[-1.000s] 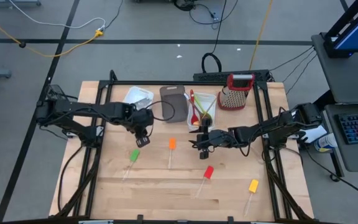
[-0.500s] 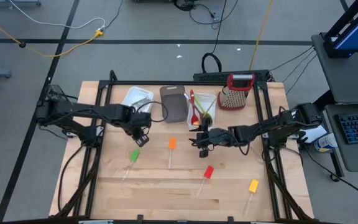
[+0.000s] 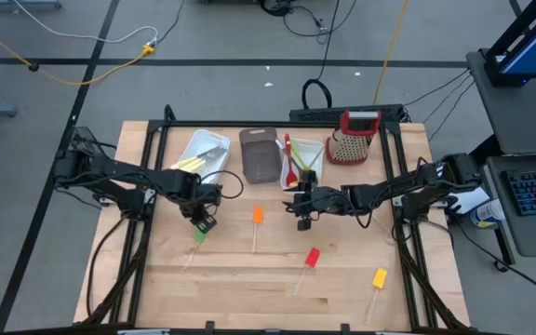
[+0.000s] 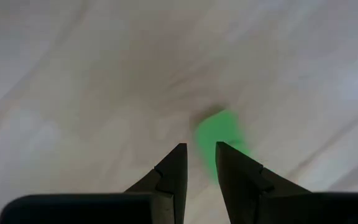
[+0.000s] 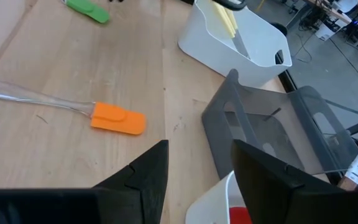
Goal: Pick & Place Kitchen Items
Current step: Put the left green spatula into the black bin
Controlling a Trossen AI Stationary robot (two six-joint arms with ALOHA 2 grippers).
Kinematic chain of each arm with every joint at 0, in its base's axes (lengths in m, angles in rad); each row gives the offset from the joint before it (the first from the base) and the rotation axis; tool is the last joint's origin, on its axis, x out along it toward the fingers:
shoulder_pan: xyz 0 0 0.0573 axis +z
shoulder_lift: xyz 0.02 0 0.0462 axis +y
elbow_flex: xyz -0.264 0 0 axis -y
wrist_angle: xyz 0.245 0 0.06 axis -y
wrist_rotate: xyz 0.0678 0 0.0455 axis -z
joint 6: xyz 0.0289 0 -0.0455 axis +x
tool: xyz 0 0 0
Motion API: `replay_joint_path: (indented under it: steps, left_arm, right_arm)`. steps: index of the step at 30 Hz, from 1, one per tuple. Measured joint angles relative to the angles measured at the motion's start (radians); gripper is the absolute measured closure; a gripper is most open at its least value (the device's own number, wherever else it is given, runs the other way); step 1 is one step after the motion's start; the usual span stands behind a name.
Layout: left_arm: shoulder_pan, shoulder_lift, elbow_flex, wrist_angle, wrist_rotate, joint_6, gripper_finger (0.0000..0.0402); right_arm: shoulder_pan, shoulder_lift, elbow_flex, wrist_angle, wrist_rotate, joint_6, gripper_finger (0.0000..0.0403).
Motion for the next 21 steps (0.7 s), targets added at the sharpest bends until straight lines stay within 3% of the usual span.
replay_joint_path:
  steps: [4,21]
  left_arm:
    - [-0.03,0.0,-0.025,0.101,0.018,0.015,0.0313]
    - [-0.056,0.0,-0.028,0.101,-0.036,0.109,0.0313]
  right_arm:
    - [-0.005,0.0,0.0,0.0,0.0,-0.003,0.0236]
    - [-0.004,0.0,0.0,0.0,-0.002,0.028,0.0236]
